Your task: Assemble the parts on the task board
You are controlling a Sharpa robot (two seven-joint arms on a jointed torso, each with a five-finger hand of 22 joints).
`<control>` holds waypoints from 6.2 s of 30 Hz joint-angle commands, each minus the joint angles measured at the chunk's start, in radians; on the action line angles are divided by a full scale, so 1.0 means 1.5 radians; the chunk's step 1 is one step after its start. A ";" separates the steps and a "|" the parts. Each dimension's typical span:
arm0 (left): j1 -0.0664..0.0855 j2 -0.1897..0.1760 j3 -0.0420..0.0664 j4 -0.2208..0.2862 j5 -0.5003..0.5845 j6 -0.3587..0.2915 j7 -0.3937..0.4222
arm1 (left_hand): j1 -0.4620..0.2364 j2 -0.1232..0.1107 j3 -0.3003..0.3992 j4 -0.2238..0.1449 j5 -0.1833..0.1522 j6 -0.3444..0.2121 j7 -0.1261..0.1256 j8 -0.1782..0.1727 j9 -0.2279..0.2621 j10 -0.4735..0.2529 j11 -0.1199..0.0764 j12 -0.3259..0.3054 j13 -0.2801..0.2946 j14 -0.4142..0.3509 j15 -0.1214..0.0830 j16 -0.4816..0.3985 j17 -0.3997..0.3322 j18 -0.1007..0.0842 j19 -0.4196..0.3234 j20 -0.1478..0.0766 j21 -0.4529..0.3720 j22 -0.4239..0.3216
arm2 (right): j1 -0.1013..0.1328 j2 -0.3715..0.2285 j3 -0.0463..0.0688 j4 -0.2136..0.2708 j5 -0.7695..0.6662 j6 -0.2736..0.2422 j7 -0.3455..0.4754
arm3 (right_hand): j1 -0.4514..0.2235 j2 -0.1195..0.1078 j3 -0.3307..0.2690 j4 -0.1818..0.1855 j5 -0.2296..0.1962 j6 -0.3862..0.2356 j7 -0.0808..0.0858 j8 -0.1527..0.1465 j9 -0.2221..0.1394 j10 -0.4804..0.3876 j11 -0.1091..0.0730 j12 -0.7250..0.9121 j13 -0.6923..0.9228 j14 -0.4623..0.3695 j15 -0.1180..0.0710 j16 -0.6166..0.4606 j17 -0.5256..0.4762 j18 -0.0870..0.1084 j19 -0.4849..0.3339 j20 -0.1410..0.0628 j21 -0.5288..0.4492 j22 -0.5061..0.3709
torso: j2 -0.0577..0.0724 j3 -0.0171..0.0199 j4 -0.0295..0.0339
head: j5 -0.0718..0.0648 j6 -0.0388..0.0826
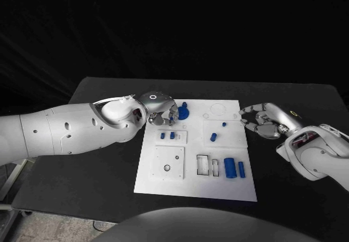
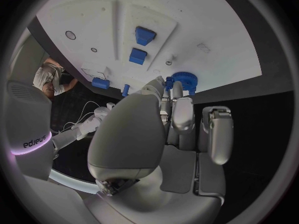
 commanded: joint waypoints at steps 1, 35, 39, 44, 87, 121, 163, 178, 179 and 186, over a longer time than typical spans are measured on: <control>-0.003 -0.002 -0.001 0.000 0.017 0.015 -0.002 | 0.000 -0.006 0.004 0.001 -0.002 0.004 0.001 0.004 -0.001 0.000 0.002 -0.003 -0.001 -0.005 0.000 -0.001 -0.001 -0.010 0.070 -0.004 0.001 0.175 | -0.002 -0.001 0.000 0.000 0.000 0.008 0.002 | 0.005 0.000 0.004 0.001 0.003 0.003 0.000 -0.003 -0.001 -0.006 -0.001 -0.003 0.116 0.052 0.001 -0.003 0.122 0.008 -0.005 0.002 -0.003 0.094 | 0.000 -0.0003 0.0009 | -0.005 0.000; -0.020 0.011 -0.001 -0.023 0.018 0.024 -0.009 | -0.002 -0.010 0.006 0.003 -0.004 0.001 0.002 0.003 -0.003 0.004 0.003 -0.003 -0.003 -0.005 0.001 -0.001 -0.002 -0.010 0.070 -0.003 0.002 0.175 | -0.004 -0.005 0.000 0.003 0.000 0.010 0.000 | 0.006 -0.001 0.008 -0.001 0.004 0.002 0.000 -0.004 -0.002 -0.008 0.000 -0.006 0.114 0.051 0.002 -0.006 0.120 0.009 -0.006 0.002 -0.008 0.093 | -0.001 0.0005 -0.0007 | -0.003 0.000; -0.022 0.011 -0.001 -0.023 0.018 0.025 -0.009 | -0.003 -0.011 0.006 0.003 -0.004 0.001 0.002 0.003 -0.003 0.004 0.003 -0.003 -0.003 -0.005 0.001 -0.001 -0.002 -0.010 0.070 -0.003 0.002 0.175 | -0.004 -0.005 0.000 0.002 0.000 0.011 -0.001 | 0.007 -0.001 0.009 -0.002 0.005 0.001 0.000 -0.004 -0.002 -0.009 0.000 -0.007 0.113 0.051 0.002 -0.006 0.120 0.009 -0.007 0.002 -0.008 0.093 | -0.001 0.0004 -0.0002 | -0.002 0.000; -0.023 0.012 -0.002 -0.024 0.018 0.026 -0.008 | -0.003 -0.011 0.007 0.004 -0.004 0.000 0.002 0.002 -0.004 0.004 0.003 -0.003 -0.003 -0.005 0.001 -0.002 -0.003 -0.010 0.070 -0.003 0.002 0.175 | -0.005 -0.004 0.000 0.001 0.000 0.011 -0.001 | 0.007 -0.001 0.009 -0.002 0.005 0.001 0.000 -0.004 -0.002 -0.009 0.000 -0.007 0.113 0.051 0.002 -0.006 0.120 0.009 -0.007 0.002 -0.008 0.093 | -0.001 0.0007 -0.0004 | -0.002 0.000; -0.026 0.006 -0.002 -0.026 0.018 0.022 -0.031 | -0.047 -0.031 0.017 0.010 -0.050 -0.089 -0.027 -0.042 -0.034 -0.063 0.023 -0.048 -0.039 -0.024 0.014 -0.030 -0.042 -0.005 0.055 0.007 -0.019 0.168 | -0.008 -0.002 0.000 -0.004 0.000 0.013 -0.002 | 0.009 -0.002 0.012 -0.005 0.006 -0.003 0.000 -0.007 -0.003 -0.010 0.000 -0.009 0.112 0.051 0.002 -0.008 0.118 0.010 -0.008 0.002 -0.012 0.092 | -0.001 0.0005 -0.0007 | -0.001 0.000; -0.024 -0.055 -0.002 -0.036 0.271 -0.153 0.141 | -0.126 -0.035 -0.131 0.012 -0.086 -0.095 -0.026 -0.027 -0.043 -0.160 0.032 0.033 0.020 -0.151 0.029 -0.167 -0.188 0.021 -0.031 0.021 -0.130 0.132 | 0.046 -0.030 0.000 0.043 -0.011 0.003 -0.010 | 0.006 -0.031 0.038 -0.017 -0.014 0.004 -0.001 -0.007 -0.006 -0.170 -0.002 -0.330 -0.100 0.047 0.000 -0.027 0.105 0.012 -0.009 0.001 -0.036 0.089 | -0.001 -0.0025 0.0027 | 0.001 0.000; -0.026 -0.058 -0.004 0.007 1.016 0.033 0.483 | -0.259 0.036 -0.251 0.017 -0.026 -0.263 0.023 -0.049 -0.186 -0.542 0.040 -0.044 -0.254 -0.817 0.133 -0.714 -0.710 0.096 -0.751 0.138 -1.004 -0.376 | 0.044 0.013 0.000 0.040 -0.191 0.154 -0.072 | 0.088 -0.074 0.081 -0.083 -0.122 0.066 0.017 0.000 -0.002 -0.328 0.047 -0.810 -0.530 0.016 0.037 -0.142 0.036 0.029 -0.043 0.025 -0.192 0.055 | 0.003 0.0001 0.0023 | -0.013 0.000; -0.026 -0.074 -0.005 0.026 1.020 0.033 0.474 | -0.231 0.092 -0.250 0.014 0.019 -0.210 0.044 -0.035 -0.205 -0.524 0.060 0.023 -0.287 -0.754 0.151 -0.673 -0.727 0.104 -0.708 0.156 -0.999 -0.421 | 0.043 0.072 0.000 -0.009 -0.262 0.152 -0.073 | 0.090 -0.087 0.103 -0.103 -0.109 0.068 0.014 -0.023 -0.022 -0.344 0.051 -0.848 -0.616 0.004 0.024 -0.162 0.025 0.037 -0.061 0.020 -0.220 0.059 | 0.005 -0.0003 0.0051 | -0.024 0.000; -0.026 -0.074 -0.005 0.026 1.020 0.033 0.473 | -0.229 0.094 -0.251 0.014 0.021 -0.209 0.044 -0.035 -0.206 -0.523 0.060 0.025 -0.288 -0.752 0.152 -0.672 -0.728 0.103 -0.706 0.156 -0.998 -0.423 | 0.043 0.075 0.000 -0.012 -0.262 0.152 -0.073 | 0.087 -0.087 0.102 -0.101 -0.113 0.068 0.014 -0.023 -0.022 -0.346 0.051 -0.848 -0.618 0.003 0.024 -0.164 0.025 0.037 -0.062 0.020 -0.221 0.059 | 0.005 -0.0003 0.0058 | -0.025 0.000; -0.026 -0.074 -0.005 0.028 1.020 0.033 0.470 | -0.213 0.105 -0.258 0.013 0.036 -0.208 0.046 -0.034 -0.212 -0.521 0.063 0.041 -0.297 -0.735 0.157 -0.656 -0.730 0.099 -0.693 0.156 -0.997 -0.432 | 0.041 0.095 0.000 -0.032 -0.250 0.153 -0.067 | 0.064 -0.082 0.088 -0.087 -0.140 0.076 0.011 -0.024 -0.024 -0.351 0.053 -0.845 -0.631 0.000 0.028 -0.168 0.023 0.038 -0.070 0.024 -0.239 0.054 | 0.006 -0.0007 0.0060 | -0.024 0.000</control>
